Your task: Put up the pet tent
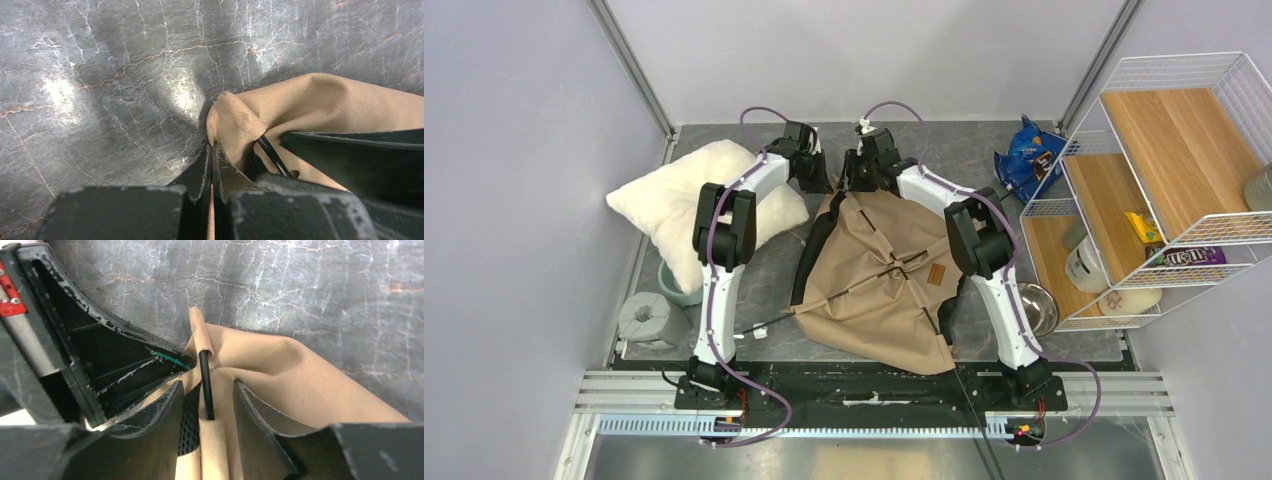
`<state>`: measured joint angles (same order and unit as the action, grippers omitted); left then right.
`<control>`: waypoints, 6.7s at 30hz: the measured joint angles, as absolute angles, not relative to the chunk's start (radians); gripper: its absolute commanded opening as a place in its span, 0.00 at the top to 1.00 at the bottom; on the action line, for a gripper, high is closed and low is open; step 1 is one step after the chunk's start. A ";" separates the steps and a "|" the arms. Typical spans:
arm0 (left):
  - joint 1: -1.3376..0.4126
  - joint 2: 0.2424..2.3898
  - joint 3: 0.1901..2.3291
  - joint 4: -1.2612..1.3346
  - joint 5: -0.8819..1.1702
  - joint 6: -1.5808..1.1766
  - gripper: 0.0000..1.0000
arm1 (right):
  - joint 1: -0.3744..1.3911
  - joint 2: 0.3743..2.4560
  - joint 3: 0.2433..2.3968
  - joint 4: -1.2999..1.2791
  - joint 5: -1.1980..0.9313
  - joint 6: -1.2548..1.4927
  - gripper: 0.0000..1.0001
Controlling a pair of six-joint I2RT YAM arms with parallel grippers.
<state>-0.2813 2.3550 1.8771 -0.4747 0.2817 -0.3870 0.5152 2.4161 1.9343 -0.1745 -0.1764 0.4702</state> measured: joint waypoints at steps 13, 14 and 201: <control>-0.281 2.355 1.880 -0.485 0.283 -0.387 0.98 | 0.516 2.118 1.841 -0.413 -0.101 0.387 0.38; -0.281 2.355 1.880 -0.485 0.284 -0.386 0.98 | 0.516 2.091 1.816 -0.427 -0.104 0.378 0.38; -0.277 1.504 1.612 -0.657 0.000 -0.415 0.16 | 0.639 1.469 1.380 -1.126 -0.133 0.671 1.00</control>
<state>-0.2771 1.5043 1.6115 -0.6567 -0.0002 -0.4149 0.6388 1.4693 1.3796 -1.1263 -0.1329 0.6708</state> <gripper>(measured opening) 0.846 0.116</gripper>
